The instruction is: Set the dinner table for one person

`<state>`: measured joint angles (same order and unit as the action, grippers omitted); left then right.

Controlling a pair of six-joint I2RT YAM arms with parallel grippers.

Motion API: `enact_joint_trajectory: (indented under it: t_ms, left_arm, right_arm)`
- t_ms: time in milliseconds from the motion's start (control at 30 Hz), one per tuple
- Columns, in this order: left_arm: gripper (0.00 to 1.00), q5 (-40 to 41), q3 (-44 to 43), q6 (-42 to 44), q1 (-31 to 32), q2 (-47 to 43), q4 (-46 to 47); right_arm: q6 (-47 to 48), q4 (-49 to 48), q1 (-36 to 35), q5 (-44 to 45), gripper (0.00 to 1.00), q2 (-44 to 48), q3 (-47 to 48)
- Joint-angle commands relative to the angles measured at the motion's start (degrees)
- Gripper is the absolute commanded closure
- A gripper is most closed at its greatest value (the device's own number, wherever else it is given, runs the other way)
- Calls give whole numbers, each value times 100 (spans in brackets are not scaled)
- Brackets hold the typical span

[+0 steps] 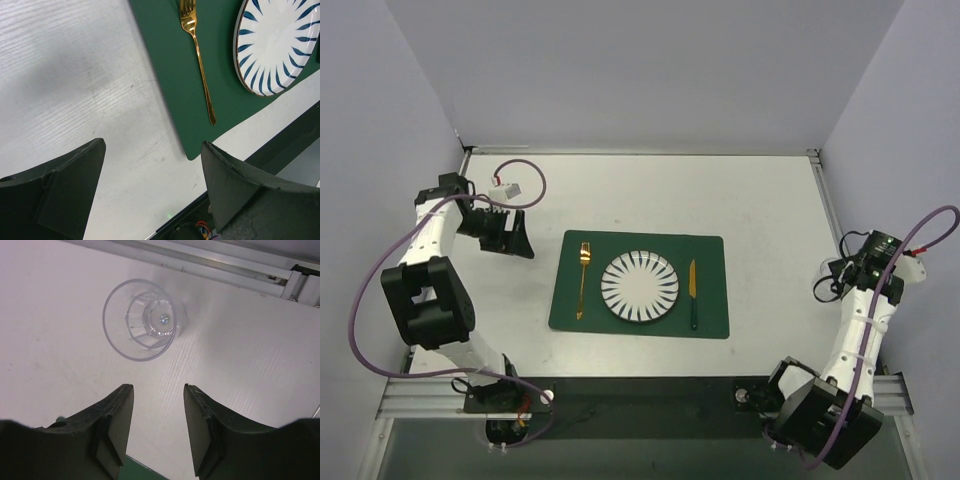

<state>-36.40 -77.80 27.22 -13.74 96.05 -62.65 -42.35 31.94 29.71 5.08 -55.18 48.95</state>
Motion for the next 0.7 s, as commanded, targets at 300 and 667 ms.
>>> enact_joint_trajectory:
  t_ms: [300,667]
  left_arm:
    - [12,177,-244,-323,187,-306,-186]
    - [12,344,-245,-595,442,-166,7]
  right_arm:
    - [306,-900,904,-358,55,-774,-474]
    - [376,-1384,1036,-710,64,-1504,-430]
